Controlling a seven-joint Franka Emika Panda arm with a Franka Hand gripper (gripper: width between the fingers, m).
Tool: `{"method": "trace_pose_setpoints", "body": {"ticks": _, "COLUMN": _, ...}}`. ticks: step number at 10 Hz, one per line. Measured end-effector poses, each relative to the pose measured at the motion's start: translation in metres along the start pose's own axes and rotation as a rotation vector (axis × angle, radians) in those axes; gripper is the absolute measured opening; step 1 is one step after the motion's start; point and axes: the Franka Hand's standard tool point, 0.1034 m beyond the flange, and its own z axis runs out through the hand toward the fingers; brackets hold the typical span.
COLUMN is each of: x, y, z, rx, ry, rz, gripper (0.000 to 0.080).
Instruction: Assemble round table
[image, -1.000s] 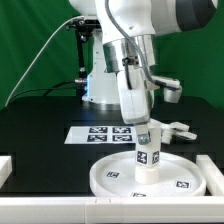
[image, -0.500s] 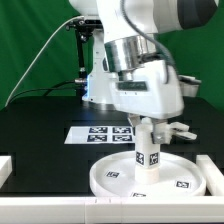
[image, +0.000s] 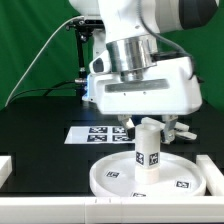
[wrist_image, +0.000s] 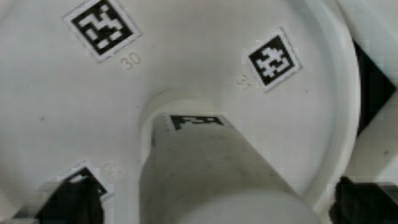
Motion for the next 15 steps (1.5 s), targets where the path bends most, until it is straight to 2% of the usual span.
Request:
{"method": "trace_pose_setpoints", "body": {"ticks": 1, "x": 0.0006, "y": -0.0029, "z": -0.0006, "rx": -0.014, "ry": -0.001, "rz": -0.214, "gripper": 0.0649}}
{"method": "trace_pose_setpoints", "body": {"ticks": 2, "x": 0.0012, "y": -0.0036, "z": -0.0004, "rx": -0.015, "ry": -0.008, "rz": -0.331, "gripper": 0.0649}}
{"method": "trace_pose_setpoints", "body": {"ticks": 6, "x": 0.0026, "y": -0.0014, "z": -0.0004, "rx": -0.021, "ry": -0.007, "rz": -0.544, "gripper": 0.0649}}
{"method": "trace_pose_setpoints", "body": {"ticks": 7, "x": 0.0023, "y": -0.0028, "z": -0.001, "rx": -0.039, "ry": -0.008, "rz": -0.685, "gripper": 0.0649}}
{"method": "trace_pose_setpoints", "body": {"ticks": 8, "x": 0.0007, "y": -0.0066, "z": -0.0015, "rx": -0.071, "ry": -0.012, "rz": -0.896, "gripper": 0.0649}}
{"method": "trace_pose_setpoints", "body": {"ticks": 9, "x": -0.002, "y": -0.0067, "z": 0.0006, "rx": -0.088, "ry": -0.036, "rz": -1.04, "gripper": 0.0649}}
{"method": "trace_pose_setpoints", "body": {"ticks": 10, "x": -0.0041, "y": -0.0086, "z": 0.0049, "rx": -0.118, "ry": -0.08, "rz": -1.225, "gripper": 0.0649}}
{"method": "trace_pose_setpoints", "body": {"ticks": 12, "x": 0.0028, "y": -0.0013, "z": 0.0052, "rx": -0.122, "ry": -0.065, "rz": -1.355, "gripper": 0.0649}}
{"method": "trace_pose_setpoints", "body": {"ticks": 13, "x": 0.0024, "y": -0.0016, "z": 0.0053, "rx": -0.122, "ry": -0.064, "rz": -1.337, "gripper": 0.0649}}
{"method": "trace_pose_setpoints", "body": {"ticks": 14, "x": 0.0024, "y": -0.0016, "z": 0.0054, "rx": -0.123, "ry": -0.063, "rz": -1.316, "gripper": 0.0558}}
{"method": "trace_pose_setpoints", "body": {"ticks": 15, "x": 0.0026, "y": -0.0011, "z": 0.0055, "rx": -0.123, "ry": -0.063, "rz": -1.314, "gripper": 0.0403}}
